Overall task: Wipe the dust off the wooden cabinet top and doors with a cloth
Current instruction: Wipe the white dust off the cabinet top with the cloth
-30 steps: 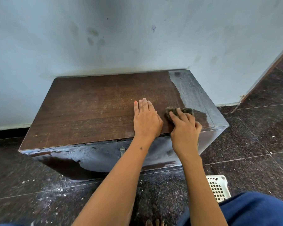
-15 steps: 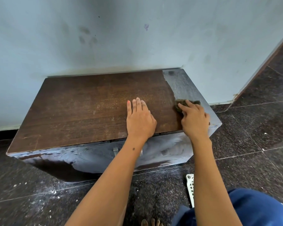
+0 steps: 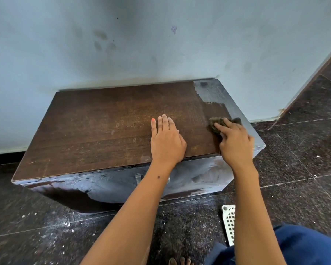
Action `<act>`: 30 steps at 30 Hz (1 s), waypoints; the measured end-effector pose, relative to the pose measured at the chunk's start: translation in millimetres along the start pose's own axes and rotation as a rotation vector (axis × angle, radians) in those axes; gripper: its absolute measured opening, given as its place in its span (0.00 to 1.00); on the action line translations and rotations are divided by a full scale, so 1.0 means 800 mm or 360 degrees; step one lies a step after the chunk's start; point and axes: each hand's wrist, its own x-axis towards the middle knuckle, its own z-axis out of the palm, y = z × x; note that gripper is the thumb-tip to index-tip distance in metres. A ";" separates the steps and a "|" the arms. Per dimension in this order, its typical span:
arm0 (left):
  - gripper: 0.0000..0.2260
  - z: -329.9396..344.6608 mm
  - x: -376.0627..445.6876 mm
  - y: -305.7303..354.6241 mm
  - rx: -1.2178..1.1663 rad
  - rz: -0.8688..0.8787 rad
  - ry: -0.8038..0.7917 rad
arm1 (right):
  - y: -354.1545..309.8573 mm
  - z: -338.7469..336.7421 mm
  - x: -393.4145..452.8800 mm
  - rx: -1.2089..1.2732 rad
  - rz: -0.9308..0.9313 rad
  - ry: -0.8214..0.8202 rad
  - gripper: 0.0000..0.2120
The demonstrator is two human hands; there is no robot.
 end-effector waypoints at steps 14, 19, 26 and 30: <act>0.25 -0.001 0.000 -0.001 -0.0012 0.0012 -0.0005 | -0.016 0.013 0.057 0.0004 -0.0116 -0.0202 0.19; 0.25 0.000 0.001 0.001 0.0011 0.0012 -0.0006 | -0.009 0.015 0.033 -0.0036 -0.0115 -0.0055 0.18; 0.24 -0.002 -0.001 0.000 -0.0011 0.0005 -0.0015 | -0.043 0.028 0.114 -0.0100 -0.0151 -0.0275 0.20; 0.25 -0.001 -0.001 -0.001 0.0001 0.0018 -0.0002 | -0.030 0.021 0.059 -0.0020 -0.0065 -0.0121 0.20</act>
